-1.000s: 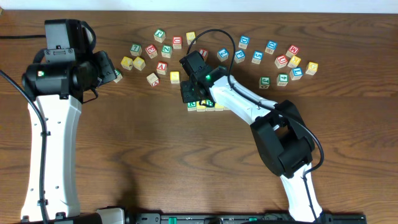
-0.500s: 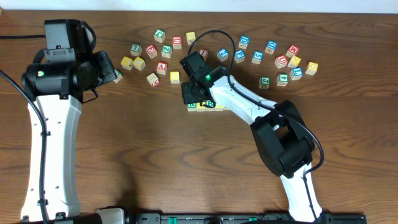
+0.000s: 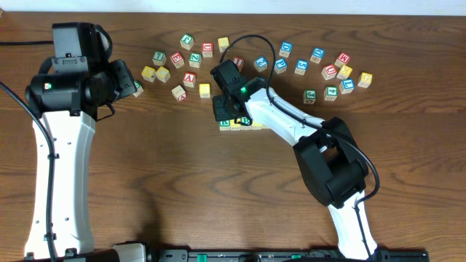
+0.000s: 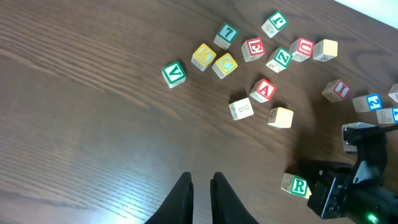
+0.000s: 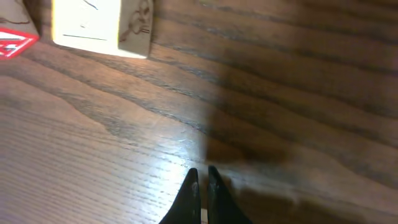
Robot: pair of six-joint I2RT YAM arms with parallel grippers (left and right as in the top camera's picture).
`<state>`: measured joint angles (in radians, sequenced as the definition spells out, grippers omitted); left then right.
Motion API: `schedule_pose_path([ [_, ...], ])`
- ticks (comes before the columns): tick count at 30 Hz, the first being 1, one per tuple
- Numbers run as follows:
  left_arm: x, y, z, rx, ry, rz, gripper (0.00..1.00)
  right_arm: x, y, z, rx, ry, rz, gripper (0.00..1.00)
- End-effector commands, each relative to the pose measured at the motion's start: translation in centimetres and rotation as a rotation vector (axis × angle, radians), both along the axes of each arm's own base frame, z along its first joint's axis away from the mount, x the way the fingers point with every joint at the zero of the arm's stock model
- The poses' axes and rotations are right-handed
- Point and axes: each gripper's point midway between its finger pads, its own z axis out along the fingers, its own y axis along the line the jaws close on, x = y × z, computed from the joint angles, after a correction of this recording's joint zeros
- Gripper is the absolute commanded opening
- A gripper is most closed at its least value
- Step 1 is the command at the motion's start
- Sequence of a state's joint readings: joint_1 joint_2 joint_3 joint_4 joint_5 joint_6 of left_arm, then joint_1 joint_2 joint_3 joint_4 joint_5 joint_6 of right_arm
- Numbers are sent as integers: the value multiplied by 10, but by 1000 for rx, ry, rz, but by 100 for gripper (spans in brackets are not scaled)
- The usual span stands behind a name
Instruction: Spell out ROBOT
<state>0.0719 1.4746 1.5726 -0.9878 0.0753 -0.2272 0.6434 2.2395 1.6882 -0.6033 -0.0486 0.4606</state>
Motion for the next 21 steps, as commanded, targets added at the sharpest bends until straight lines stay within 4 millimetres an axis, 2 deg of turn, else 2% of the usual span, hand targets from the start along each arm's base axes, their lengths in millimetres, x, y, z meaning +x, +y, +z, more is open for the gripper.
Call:
schedule_pose_path([
  [1,0,3,-5,17,15,-5,11,13,10,37,20,-75,34,1],
  [3,0,3,-5,16,15,-5,11,16,8,63,27,-94,38,1],
  [6,0,4,-5,20,16,-2,11,18,-6,96,30,-115,17,1],
  [10,0,4,-5,23,16,-1,11,10,-44,122,5,-80,-34,1],
  [13,0,4,-5,22,16,-1,11,0,-78,123,-43,-7,-82,1],
  [17,0,4,-5,22,16,-1,11,-16,-123,108,-122,129,-149,1],
  [21,0,4,-5,22,16,-1,12,-27,-150,87,-163,212,-192,1],
])
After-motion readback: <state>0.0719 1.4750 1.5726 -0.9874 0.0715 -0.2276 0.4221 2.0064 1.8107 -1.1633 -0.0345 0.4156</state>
